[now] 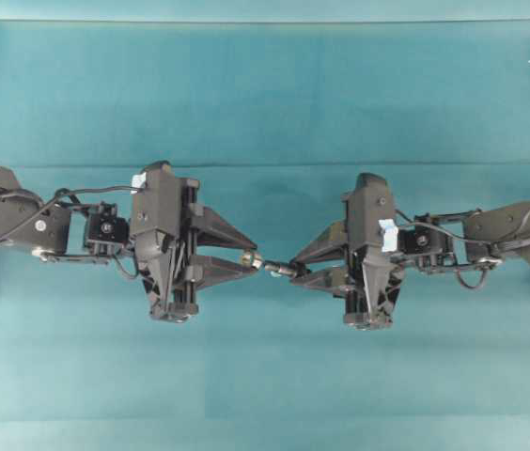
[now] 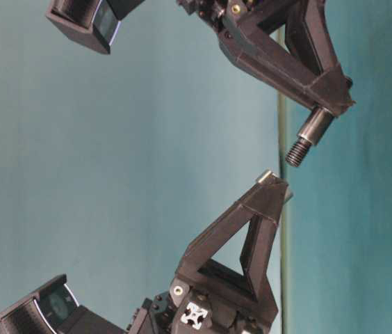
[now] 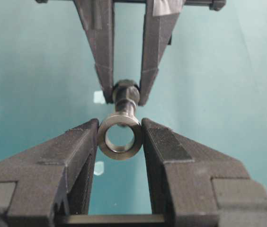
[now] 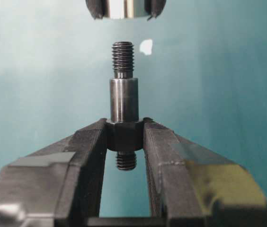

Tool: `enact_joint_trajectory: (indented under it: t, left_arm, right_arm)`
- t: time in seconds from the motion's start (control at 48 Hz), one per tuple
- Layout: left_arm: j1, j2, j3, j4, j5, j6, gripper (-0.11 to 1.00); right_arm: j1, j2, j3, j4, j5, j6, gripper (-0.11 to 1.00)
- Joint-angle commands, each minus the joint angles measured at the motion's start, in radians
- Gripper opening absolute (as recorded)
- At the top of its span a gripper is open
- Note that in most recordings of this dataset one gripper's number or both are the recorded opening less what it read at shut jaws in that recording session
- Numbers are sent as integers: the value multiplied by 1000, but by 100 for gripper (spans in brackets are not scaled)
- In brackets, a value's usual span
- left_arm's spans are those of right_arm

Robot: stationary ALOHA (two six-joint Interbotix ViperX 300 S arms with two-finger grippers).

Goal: Insert the washer onto the shaft with both hands.
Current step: 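Bring the held washer toward the shaft tip held by the right gripper, then push the washer with the left gripper down over the shaft threads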

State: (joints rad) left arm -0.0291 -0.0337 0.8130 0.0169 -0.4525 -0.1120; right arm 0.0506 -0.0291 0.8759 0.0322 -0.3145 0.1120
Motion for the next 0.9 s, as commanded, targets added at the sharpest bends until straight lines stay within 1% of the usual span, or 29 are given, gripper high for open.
enact_joint_trajectory:
  t: [0.0, 0.583, 0.874]
  left_arm:
    - [-3, 0, -20, 3, -12, -2, 34]
    - [-3, 26, -41, 3, -11, -2, 34]
    - [-5, 37, -46, 3, -11, -2, 34]
  right_arm:
    - [3, -5, -17, 2, -23, 6, 0]
    - [-3, 0, -25, 3, -37, 8, 0]
    - [-6, 15, -46, 2, -37, 8, 0]
